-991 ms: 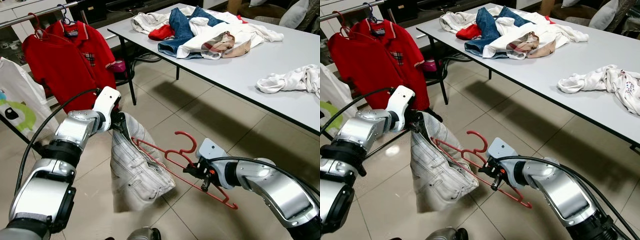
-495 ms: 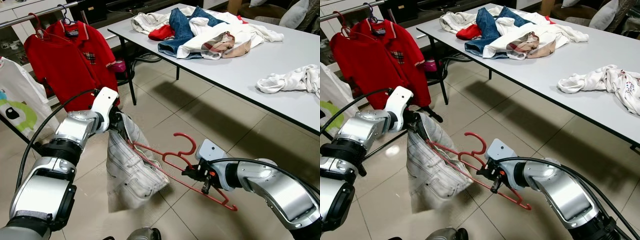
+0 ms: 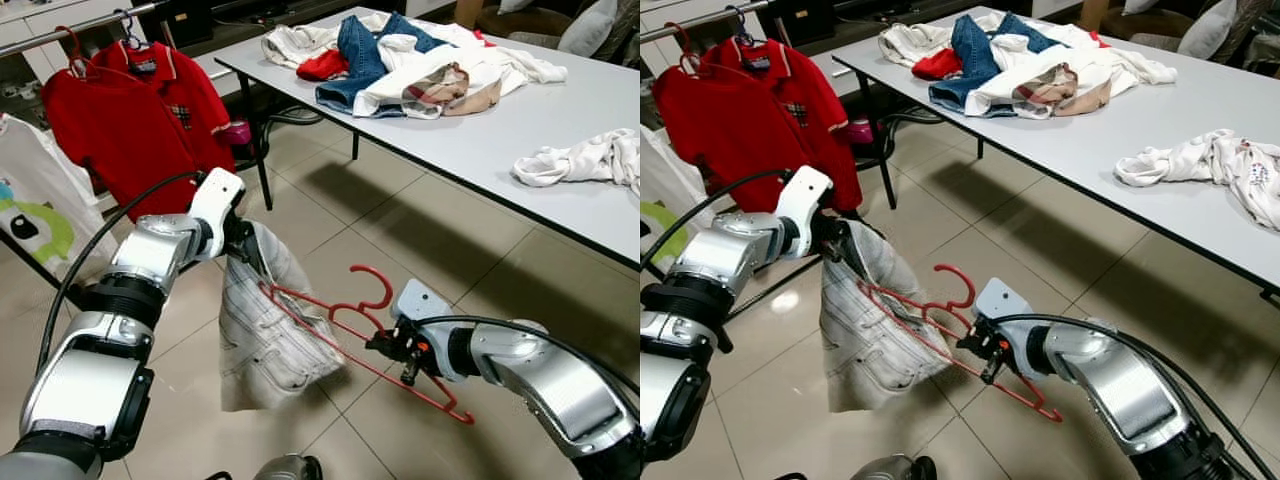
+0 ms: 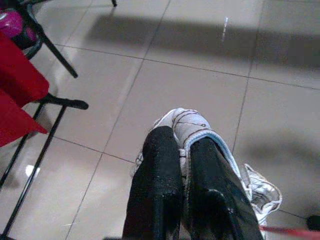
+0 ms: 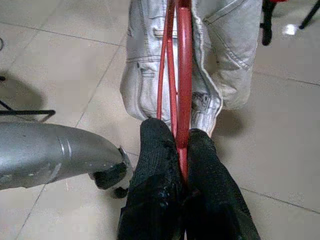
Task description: Hang hanger
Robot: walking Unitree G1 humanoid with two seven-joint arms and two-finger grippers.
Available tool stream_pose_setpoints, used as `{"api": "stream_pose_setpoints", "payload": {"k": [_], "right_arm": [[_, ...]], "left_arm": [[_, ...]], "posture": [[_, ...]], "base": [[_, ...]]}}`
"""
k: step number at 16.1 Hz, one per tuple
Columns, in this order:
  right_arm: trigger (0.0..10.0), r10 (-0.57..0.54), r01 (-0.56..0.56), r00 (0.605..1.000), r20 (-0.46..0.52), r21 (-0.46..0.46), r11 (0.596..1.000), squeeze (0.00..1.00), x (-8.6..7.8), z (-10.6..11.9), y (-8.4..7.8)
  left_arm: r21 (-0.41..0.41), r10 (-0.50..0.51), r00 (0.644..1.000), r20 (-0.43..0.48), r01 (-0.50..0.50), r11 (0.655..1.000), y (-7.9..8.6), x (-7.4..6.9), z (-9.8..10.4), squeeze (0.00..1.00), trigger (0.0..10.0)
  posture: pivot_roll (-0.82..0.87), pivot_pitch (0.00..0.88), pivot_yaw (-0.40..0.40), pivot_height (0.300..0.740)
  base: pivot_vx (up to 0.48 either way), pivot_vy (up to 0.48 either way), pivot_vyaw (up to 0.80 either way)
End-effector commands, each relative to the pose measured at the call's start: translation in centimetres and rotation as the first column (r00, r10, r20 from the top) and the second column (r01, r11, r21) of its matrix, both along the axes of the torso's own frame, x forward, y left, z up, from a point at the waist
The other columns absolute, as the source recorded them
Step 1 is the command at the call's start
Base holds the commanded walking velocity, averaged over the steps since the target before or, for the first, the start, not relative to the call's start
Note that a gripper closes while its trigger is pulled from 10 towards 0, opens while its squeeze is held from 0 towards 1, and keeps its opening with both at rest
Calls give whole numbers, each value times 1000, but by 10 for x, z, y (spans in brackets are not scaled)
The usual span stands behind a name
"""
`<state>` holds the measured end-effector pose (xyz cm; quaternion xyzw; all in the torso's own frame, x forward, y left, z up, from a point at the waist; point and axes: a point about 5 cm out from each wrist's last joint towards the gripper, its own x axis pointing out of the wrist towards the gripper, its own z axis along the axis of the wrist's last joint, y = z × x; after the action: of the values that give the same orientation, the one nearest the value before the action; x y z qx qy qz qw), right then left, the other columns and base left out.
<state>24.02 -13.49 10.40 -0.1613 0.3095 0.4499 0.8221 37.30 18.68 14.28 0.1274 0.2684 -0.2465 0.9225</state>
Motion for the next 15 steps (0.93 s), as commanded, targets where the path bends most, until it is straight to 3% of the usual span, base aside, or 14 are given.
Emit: {"api": "stream_pose_setpoints", "payload": {"k": [1,5,9,15], "right_arm": [[10000,-18,18,1000,17,-3,1000,0,4,3,0],[10000,-81,81,995,54,2,997,0,12,3,8],[10000,-87,87,994,72,5,996,0,14,9,6],[10000,-97,99,993,62,-41,994,0,11,9,-14]], "left_arm": [[-4,-25,999,40,25,1000,-3,3,13,0,0],[-79,-84,996,14,84,993,-19,-5,18,0,0],[15,-95,995,14,94,995,-10,-8,11,0,471],[31,-118,992,38,117,993,-5,-8,19,0,0]], "posture": [[-32,8,171,740],[-35,6,181,740],[-31,3,179,740],[-34,1,179,740]], "base": [[0,0,0],[0,0,0],[0,0,0],[0,0,0]]}}
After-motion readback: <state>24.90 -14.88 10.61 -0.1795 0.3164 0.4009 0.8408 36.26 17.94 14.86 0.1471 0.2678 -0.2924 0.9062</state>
